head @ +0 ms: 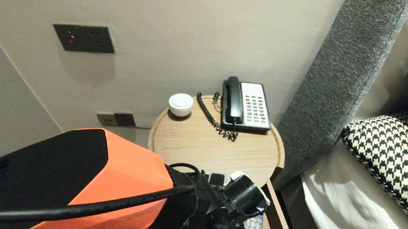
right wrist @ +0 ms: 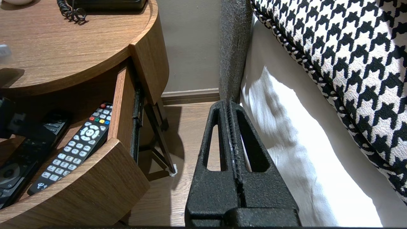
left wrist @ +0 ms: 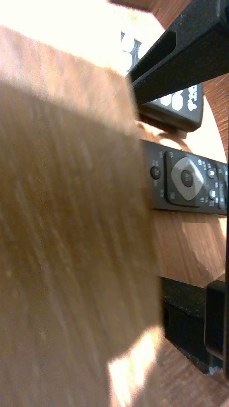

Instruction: Take the remote control out of the drawer one by one and place them on the table

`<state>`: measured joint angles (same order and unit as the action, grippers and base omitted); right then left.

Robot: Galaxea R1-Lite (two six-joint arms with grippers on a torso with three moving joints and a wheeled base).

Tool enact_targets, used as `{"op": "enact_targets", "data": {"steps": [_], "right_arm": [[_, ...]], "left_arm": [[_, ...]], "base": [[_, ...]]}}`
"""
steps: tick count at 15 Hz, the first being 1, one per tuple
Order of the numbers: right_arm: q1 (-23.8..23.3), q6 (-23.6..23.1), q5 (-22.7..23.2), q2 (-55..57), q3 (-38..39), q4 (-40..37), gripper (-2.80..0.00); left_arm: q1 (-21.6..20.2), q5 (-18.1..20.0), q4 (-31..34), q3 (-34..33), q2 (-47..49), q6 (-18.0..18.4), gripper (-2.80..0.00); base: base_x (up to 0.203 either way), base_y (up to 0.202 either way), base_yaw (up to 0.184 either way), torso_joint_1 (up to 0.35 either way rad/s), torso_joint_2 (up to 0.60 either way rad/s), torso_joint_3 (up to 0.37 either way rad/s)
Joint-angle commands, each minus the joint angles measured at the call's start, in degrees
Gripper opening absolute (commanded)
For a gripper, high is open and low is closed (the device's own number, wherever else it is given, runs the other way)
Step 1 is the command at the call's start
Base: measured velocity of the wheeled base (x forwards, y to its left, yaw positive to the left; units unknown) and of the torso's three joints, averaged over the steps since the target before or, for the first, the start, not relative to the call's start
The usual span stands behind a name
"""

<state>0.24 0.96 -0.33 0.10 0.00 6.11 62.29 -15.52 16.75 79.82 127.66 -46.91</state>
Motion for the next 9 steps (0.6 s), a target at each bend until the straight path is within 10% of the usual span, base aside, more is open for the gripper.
{"op": "enact_targets", "data": {"steps": [1, 9], "right_arm": [[0.02, 0.0, -0.02, 0.08, 2.29, 0.04, -2.8], [0.02, 0.0, 0.07, 0.08, 2.29, 0.04, -2.8]], "left_arm": [[0.02, -0.13, -0.05, -0.11, 1.19, -0.86, 0.0], [0.11, -0.13, -0.05, -0.11, 2.07, -1.52, 0.0]], "base": [[0.0, 0.0, 0.0, 0.0, 0.0, 0.0], [0.0, 0.0, 0.0, 0.0, 0.0, 0.0]]}}
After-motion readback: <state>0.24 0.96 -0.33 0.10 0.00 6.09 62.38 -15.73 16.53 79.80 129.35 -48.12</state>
